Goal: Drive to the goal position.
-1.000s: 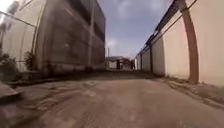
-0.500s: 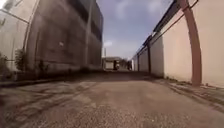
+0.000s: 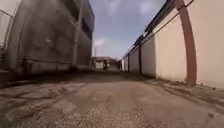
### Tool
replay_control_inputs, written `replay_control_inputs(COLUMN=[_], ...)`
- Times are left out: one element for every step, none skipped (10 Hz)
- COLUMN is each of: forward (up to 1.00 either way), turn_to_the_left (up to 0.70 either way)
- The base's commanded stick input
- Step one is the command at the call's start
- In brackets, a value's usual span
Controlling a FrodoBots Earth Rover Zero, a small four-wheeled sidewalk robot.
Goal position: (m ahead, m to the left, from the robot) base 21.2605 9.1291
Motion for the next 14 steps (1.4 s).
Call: replay_control_inputs(forward=[0.7, 0.7, 0.7, 0.7, 0.7, 0.7, 0.7, 0.7, 0.7, 0.7, 0.7, 0.7, 0.7, 0.7], turn_to_the_left=[0.01, 0.01, 0.01, 0.01, 0.01, 0.01, 0.01, 0.01, 0.01, 0.01, 0.01, 0.01, 0.01, 0.01])
